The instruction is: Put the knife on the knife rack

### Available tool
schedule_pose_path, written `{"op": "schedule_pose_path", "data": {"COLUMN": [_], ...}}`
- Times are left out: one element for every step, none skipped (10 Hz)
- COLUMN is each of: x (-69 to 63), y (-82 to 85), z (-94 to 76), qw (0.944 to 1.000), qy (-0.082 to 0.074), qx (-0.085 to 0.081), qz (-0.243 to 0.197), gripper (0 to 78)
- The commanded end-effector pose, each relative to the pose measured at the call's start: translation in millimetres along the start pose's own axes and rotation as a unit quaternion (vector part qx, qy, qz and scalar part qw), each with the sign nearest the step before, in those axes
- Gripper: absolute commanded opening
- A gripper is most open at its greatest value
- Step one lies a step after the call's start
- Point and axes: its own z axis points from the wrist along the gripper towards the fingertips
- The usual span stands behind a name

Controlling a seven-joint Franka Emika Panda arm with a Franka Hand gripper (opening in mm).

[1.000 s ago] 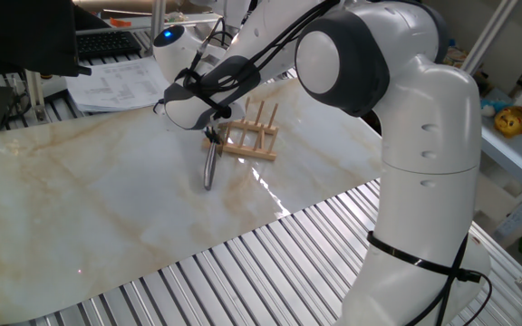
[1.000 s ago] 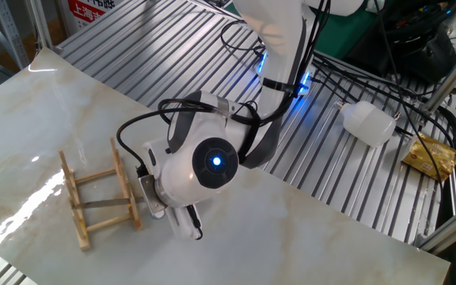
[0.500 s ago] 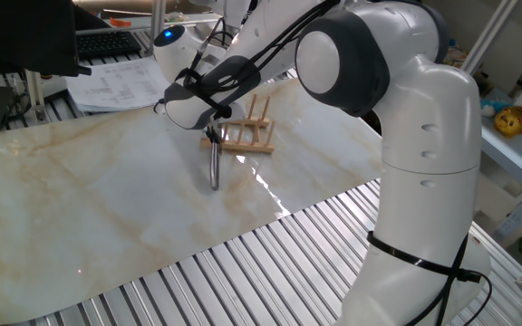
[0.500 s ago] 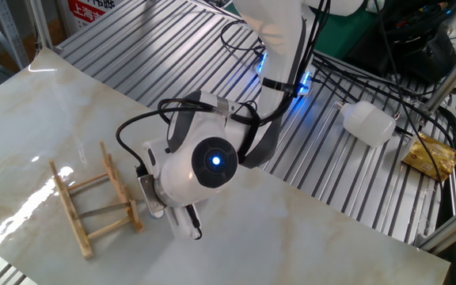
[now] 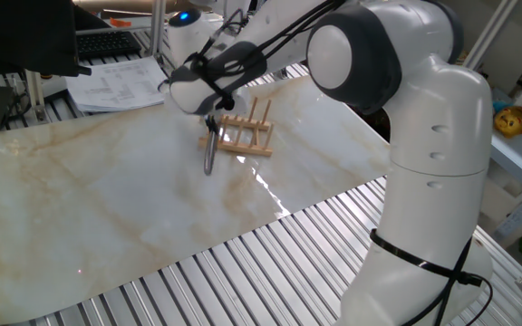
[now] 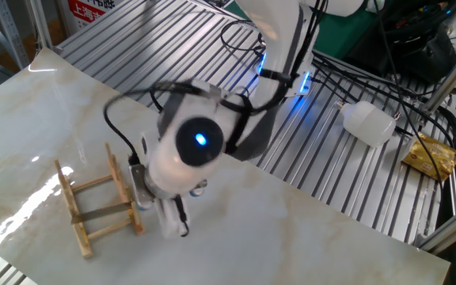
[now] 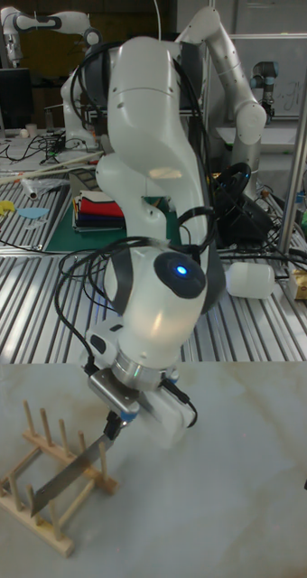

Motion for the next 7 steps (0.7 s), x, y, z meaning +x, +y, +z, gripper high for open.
{"op": "schedule_pose_path", "data": {"x": [-13.2, -15.0, -16.9, -18.0, -18.0, -19.9, -20.5], "y": [-1.7, -0.5, 1.3, 2.3, 2.3, 2.8, 2.6], "z": [-10.0, -13.8, -18.8, -21.7, -21.7, -24.7, -24.9], "qw": [0.9998, 0.9996, 0.9994, 0.9993, 0.9993, 0.9993, 0.9994], "qy": [0.001, 0.007, 0.016, 0.019, 0.019, 0.019, 0.018], "qx": [-0.015, -0.018, -0.022, -0.021, -0.021, -0.020, -0.021], "qz": [0.015, 0.018, 0.023, 0.024, 0.024, 0.024, 0.021], "gripper": [1.1, 1.1, 1.1, 1.1, 1.1, 1.1, 1.1]}}
